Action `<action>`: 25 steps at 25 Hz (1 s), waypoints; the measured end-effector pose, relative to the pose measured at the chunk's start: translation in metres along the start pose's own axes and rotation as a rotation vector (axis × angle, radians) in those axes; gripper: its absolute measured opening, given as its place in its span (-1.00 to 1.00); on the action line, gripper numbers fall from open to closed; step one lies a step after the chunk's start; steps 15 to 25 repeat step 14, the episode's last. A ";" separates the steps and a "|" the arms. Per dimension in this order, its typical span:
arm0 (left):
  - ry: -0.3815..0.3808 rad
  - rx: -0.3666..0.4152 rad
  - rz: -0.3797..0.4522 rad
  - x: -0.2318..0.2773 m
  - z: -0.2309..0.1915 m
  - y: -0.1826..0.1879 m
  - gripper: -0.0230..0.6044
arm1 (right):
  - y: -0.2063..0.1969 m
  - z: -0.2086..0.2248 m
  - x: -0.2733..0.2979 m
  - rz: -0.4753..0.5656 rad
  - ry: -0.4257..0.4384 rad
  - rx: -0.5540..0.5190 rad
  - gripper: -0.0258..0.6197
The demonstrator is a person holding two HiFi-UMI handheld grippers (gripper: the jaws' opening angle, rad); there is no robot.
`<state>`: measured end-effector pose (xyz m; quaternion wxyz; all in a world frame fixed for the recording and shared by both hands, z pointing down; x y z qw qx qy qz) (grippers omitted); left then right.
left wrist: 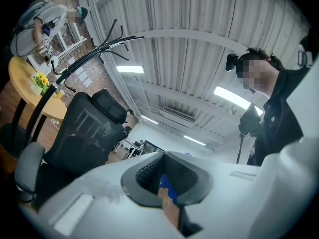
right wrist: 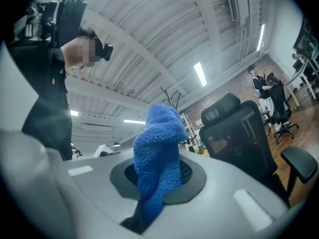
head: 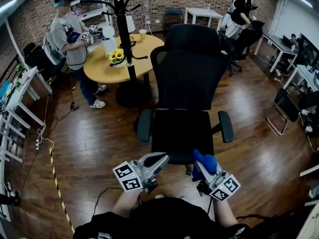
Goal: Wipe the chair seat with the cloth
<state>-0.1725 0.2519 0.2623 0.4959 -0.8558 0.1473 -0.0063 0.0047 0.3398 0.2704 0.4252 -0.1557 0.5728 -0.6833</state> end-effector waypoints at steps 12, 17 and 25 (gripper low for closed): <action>0.001 0.011 0.002 0.013 0.025 -0.011 -0.92 | 0.013 -0.004 -0.015 0.012 0.057 -0.011 -0.81; 0.010 0.007 0.003 0.011 0.027 -0.011 -0.92 | 0.013 -0.006 -0.015 0.010 0.067 -0.008 -0.81; 0.010 0.007 0.003 0.011 0.027 -0.011 -0.92 | 0.013 -0.006 -0.015 0.010 0.067 -0.008 -0.81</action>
Point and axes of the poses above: the fingertips, and each gripper's own axes: x forward along the fingers, z to its right, y out of its top, the point moved 5 cm from there along -x, backward along the fingers, and after that the axes turned 9 degrees about y, right-handed, at the moved point
